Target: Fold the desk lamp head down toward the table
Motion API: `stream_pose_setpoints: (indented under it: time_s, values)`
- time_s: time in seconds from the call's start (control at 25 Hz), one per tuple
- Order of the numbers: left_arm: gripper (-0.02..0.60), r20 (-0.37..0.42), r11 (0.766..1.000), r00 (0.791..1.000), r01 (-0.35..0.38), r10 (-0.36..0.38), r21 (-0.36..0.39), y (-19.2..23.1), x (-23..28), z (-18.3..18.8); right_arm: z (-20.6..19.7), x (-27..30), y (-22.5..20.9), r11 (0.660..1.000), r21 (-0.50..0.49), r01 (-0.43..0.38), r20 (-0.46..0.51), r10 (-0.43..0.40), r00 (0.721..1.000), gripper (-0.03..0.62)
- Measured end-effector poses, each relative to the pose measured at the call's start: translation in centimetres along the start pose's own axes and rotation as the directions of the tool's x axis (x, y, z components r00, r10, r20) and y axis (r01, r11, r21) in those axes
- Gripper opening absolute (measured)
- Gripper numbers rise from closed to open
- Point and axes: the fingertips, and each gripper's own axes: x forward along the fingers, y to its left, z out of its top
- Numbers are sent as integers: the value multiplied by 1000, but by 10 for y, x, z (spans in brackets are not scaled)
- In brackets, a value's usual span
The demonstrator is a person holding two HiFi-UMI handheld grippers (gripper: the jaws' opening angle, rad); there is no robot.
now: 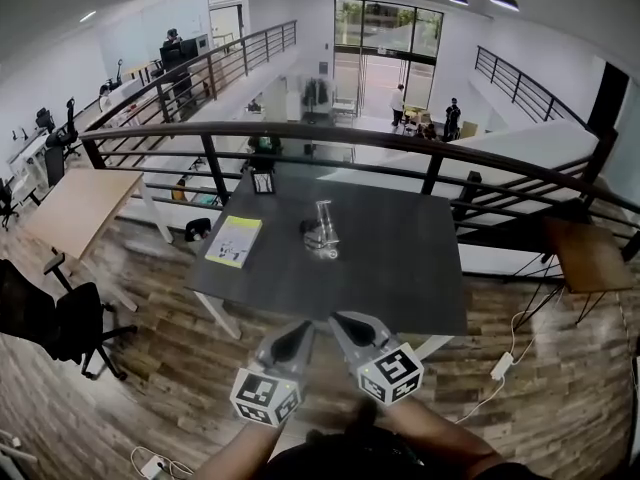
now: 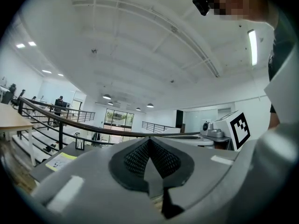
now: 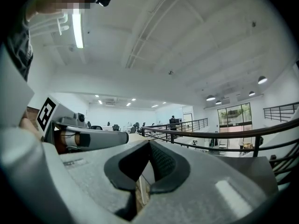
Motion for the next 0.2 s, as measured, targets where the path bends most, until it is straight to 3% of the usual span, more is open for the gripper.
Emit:
stream_pose_setpoints:
  time_s: [0.2]
  values:
    - [2, 7, 1000, 1000, 3, -3, 3, 0, -16, 12, 9, -3, 20, 1000, -8, -1, -2, 1, 1000, 3]
